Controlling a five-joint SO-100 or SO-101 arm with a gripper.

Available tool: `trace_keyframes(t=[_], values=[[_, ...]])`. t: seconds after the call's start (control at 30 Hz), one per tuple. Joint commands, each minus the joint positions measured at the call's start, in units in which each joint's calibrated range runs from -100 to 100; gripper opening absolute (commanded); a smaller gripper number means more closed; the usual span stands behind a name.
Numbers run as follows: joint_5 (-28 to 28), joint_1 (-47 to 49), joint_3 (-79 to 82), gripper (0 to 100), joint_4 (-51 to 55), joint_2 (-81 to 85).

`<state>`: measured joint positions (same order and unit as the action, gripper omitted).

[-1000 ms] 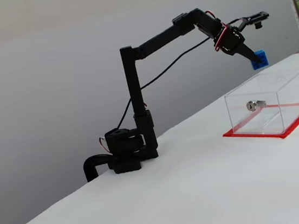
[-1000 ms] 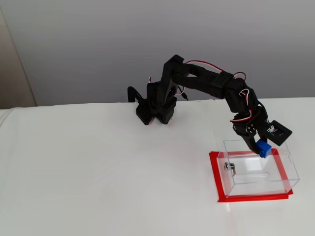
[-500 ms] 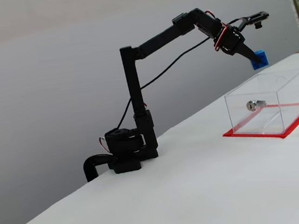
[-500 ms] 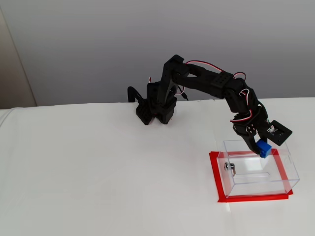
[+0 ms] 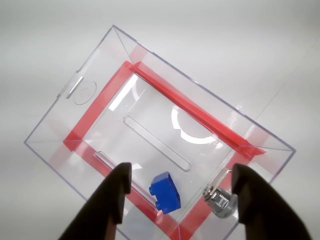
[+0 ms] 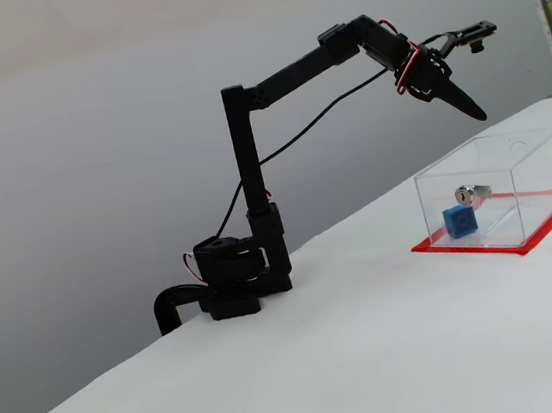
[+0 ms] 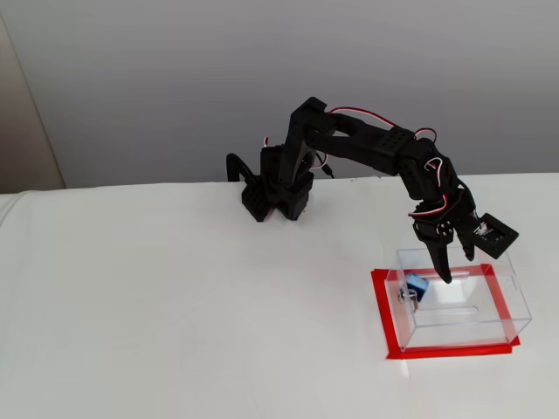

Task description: Pick the blue lego brick and place it into the transparent box

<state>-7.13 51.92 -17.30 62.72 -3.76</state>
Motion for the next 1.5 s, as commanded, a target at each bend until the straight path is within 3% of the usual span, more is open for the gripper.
trace_keyframes(t=[0.0, 0.1, 0.37, 1.0, 1.47], values=[[-0.07, -0.43, -0.33, 23, -0.93, 0.67], [-0.07, -0.43, -0.33, 21, -0.93, 0.67], [0.14, -0.43, -0.6, 1, -0.93, 0.75], [0.35, -5.53, 0.84, 1, -0.15, 7.28], [-0.17, -19.13, 28.87, 2, -0.76, 38.0]])
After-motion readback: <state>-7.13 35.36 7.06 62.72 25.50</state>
